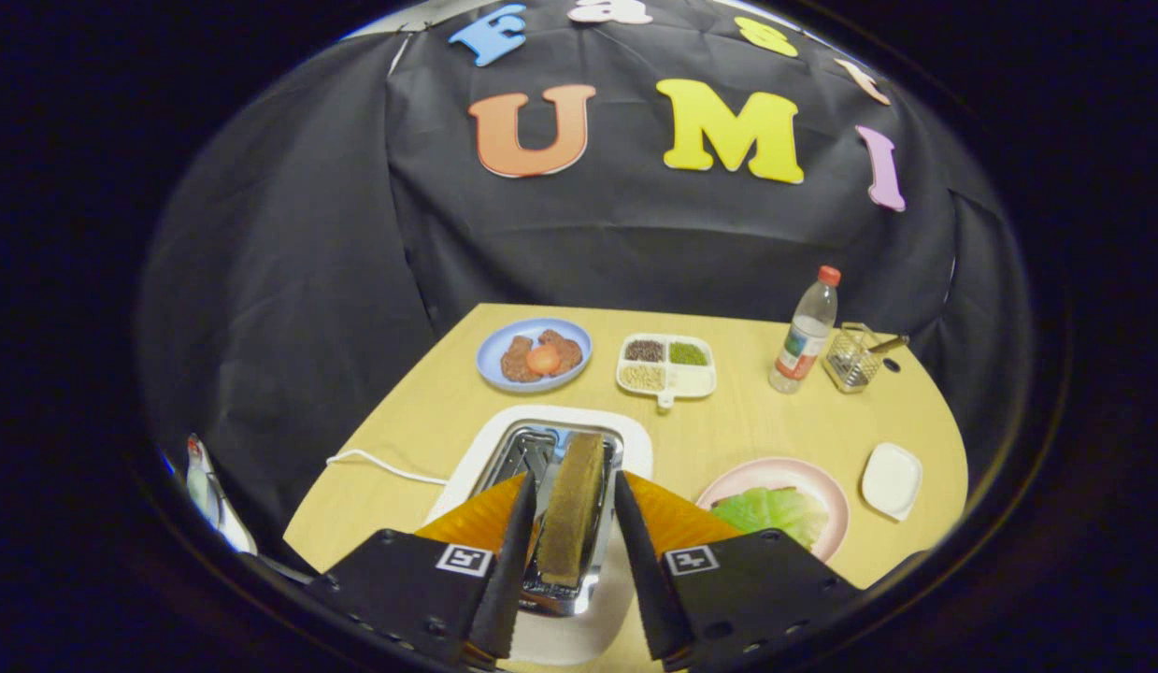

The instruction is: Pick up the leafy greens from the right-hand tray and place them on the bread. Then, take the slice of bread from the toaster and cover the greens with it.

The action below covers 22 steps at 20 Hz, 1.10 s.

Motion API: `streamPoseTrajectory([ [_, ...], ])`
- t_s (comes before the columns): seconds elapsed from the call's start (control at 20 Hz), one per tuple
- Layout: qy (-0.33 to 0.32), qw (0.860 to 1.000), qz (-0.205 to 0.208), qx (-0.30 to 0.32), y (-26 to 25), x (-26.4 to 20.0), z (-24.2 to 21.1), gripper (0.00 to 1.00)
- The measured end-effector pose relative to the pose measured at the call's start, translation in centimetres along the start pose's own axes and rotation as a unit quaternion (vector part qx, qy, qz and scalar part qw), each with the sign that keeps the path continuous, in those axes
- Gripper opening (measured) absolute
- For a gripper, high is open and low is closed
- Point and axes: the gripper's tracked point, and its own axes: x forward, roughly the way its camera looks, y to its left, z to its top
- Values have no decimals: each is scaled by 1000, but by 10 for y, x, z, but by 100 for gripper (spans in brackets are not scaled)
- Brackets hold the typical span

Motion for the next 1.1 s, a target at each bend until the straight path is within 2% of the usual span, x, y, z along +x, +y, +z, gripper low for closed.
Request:
streamPoseTrajectory([
  [0.1, 12, 1000, 13, 5, 5, 2, -1, 38],
  [0.2, 16, 1000, -7, 5, -4, -1, 2, 17],
  [0.25, 16, 1000, -13, 5, -7, -3, 6, 19],
  [0.3, 19, 1000, -14, 4, -5, -5, 5, 12],
  [0.55, -27, 999, -33, -31, -2, -44, 39, 12],
  [0.75, -73, 997, -18, -24, 9, -98, 83, 11],
  [0.9, -111, 994, -14, -13, -3, -136, 110, 11],
  [1.1, -126, 992, -14, 1, -34, -158, 113, 11],
])
